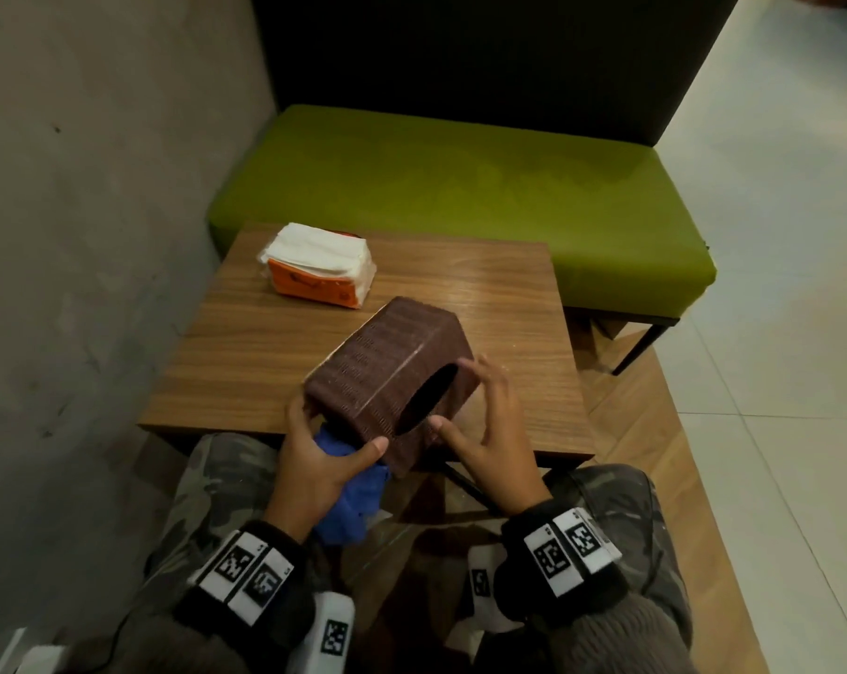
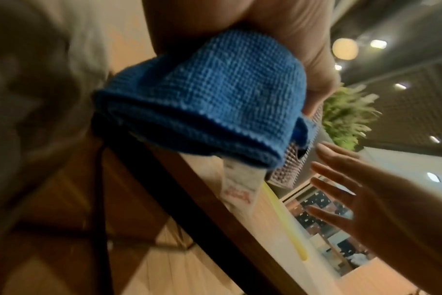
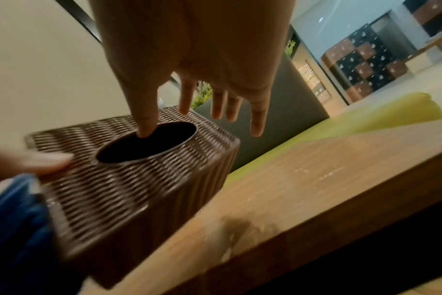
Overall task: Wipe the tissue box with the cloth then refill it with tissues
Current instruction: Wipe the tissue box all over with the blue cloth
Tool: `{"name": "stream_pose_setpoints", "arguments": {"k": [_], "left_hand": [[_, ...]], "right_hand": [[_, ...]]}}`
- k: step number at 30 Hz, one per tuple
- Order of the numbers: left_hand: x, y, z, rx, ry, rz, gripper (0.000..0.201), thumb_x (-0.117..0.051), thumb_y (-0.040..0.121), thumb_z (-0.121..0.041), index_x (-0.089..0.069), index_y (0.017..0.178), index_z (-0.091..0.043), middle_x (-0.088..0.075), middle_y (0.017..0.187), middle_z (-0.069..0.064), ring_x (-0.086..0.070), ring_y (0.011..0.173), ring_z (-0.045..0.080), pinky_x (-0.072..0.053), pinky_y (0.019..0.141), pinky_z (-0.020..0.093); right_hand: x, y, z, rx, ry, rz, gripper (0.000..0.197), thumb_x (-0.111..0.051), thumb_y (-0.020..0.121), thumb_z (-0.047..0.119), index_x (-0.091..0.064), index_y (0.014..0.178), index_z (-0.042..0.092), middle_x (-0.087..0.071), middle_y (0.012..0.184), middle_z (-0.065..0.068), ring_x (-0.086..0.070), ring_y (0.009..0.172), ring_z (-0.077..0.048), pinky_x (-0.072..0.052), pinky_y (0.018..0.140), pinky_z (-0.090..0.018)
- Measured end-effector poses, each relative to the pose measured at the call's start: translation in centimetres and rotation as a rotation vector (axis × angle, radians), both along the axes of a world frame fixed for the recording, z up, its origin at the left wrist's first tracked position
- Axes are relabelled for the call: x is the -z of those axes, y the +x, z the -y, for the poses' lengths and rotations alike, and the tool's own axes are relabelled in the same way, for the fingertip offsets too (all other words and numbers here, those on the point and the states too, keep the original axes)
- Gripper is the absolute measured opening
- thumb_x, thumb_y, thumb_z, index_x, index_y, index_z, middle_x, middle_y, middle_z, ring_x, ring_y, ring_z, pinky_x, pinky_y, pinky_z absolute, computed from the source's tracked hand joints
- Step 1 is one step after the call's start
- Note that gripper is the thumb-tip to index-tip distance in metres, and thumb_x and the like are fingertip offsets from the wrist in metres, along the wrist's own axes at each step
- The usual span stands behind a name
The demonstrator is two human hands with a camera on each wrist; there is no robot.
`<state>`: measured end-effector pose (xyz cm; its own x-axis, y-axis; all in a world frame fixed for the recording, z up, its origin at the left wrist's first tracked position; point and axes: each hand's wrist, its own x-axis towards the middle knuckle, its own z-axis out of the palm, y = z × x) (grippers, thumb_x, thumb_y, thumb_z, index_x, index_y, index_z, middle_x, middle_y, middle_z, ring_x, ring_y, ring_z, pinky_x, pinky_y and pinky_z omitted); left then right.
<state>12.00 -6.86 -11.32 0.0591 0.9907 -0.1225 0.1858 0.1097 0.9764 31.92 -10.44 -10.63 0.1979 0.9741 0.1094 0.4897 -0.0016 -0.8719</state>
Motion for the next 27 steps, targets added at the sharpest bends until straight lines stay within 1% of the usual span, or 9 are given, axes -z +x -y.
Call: {"name": "stream_pose_setpoints", "arguments": {"k": [3,6,9,12,15,17,22,24,27], "left_hand": [[-2.0,-2.7,-1.1,0.240,0.117,-0.067,0.106,-0.084,0.033,-0.054,-0.031,0.124,-0.052,-0.044,0.124,-0.033,-0.042,0.116,-0.017,-0.037,0.093,0.008],[-5.1,-4.5,-2.2,0.535,0.115,-0.135,0.105,-0.087,0.033,-0.054,-0.023,0.112,-0.078,-0.039,0.121,-0.051,-0.038,0.118,-0.022,-0.034,0.090,-0.001],[-8.0,-5.2,-3.7,0.745,0.067,-0.146,0.106,-0.086,0.040,-0.033,-0.023,0.110,-0.080,-0.039,0.120,-0.051,-0.041,0.119,-0.019,-0.036,0.088,0.000],[-9.6,-5.6,-5.7,0.831,0.092,-0.169,0.105,-0.084,0.038,-0.033,-0.024,0.109,-0.082,-0.040,0.119,-0.052,-0.041,0.116,-0.022,-0.035,0.088,-0.001],[-9.4,-5.5,-7.5,0.830,0.147,-0.224,0.109,-0.087,0.044,-0.034,-0.026,0.129,-0.065,-0.045,0.129,-0.038,-0.043,0.121,-0.014,-0.035,0.093,0.002],[-8.0,-5.4,-8.4,0.683,0.173,-0.186,0.103,-0.088,0.056,-0.016,-0.032,0.139,-0.040,-0.056,0.129,-0.009,-0.052,0.119,0.000,-0.043,0.092,0.011],[-6.4,-4.4,-8.4,-0.148,0.080,0.291,0.042,-0.066,0.083,-0.024,-0.059,0.121,-0.008,-0.064,0.097,0.005,-0.062,0.083,0.011,-0.051,0.074,0.022],[-7.6,-2.6,-7.0,-0.212,0.155,0.391,0.047,-0.066,0.078,-0.037,-0.063,0.113,-0.005,-0.066,0.101,0.006,-0.063,0.088,0.014,-0.049,0.081,0.028],[-9.7,1.7,-2.5,0.000,0.463,0.173,0.042,-0.066,0.081,-0.030,-0.060,0.116,-0.008,-0.060,0.120,0.007,-0.058,0.112,0.014,-0.044,0.094,0.021]], "right_hand": [[-1.0,2.5,0.2,0.009,-0.043,-0.117,0.116,-0.084,0.061,0.052,-0.009,0.148,0.035,-0.015,0.155,0.013,-0.015,0.143,-0.003,-0.022,0.119,-0.041],[-2.1,5.0,0.2,-0.204,-0.180,-0.180,0.146,-0.088,0.045,0.055,0.016,0.147,0.043,0.005,0.161,0.013,-0.001,0.146,0.000,-0.013,0.122,-0.044],[-3.5,5.2,0.5,-0.426,-0.248,-0.056,0.144,-0.089,0.043,0.057,0.021,0.136,0.062,0.006,0.161,0.010,0.001,0.150,-0.012,-0.013,0.121,-0.049],[-5.3,4.4,1.0,-0.448,-0.172,-0.149,0.126,-0.090,0.047,0.044,-0.004,0.137,0.058,-0.024,0.153,0.010,-0.026,0.142,-0.005,-0.028,0.117,-0.030],[-6.1,3.8,1.2,-0.343,-0.058,-0.193,0.112,-0.088,0.050,0.037,-0.020,0.139,0.038,-0.040,0.141,0.014,-0.039,0.131,0.002,-0.034,0.104,-0.011],[-6.0,3.0,1.1,-0.217,0.022,-0.121,0.110,-0.090,0.050,0.034,-0.024,0.138,0.031,-0.042,0.135,0.016,-0.041,0.124,0.009,-0.035,0.097,-0.005],[-4.9,1.8,1.3,-0.007,0.169,0.092,0.106,-0.090,0.050,0.038,-0.027,0.135,0.027,-0.041,0.129,0.008,-0.043,0.122,-0.003,-0.043,0.098,-0.023],[-4.4,1.1,1.1,0.030,0.194,0.152,0.105,-0.090,0.049,0.037,-0.029,0.133,0.026,-0.041,0.127,0.008,-0.044,0.120,-0.005,-0.044,0.098,-0.027],[-4.0,-0.5,0.5,0.078,0.221,0.162,0.105,-0.089,0.047,0.039,-0.033,0.134,0.019,-0.041,0.125,0.008,-0.045,0.117,-0.009,-0.042,0.099,-0.028]]}}
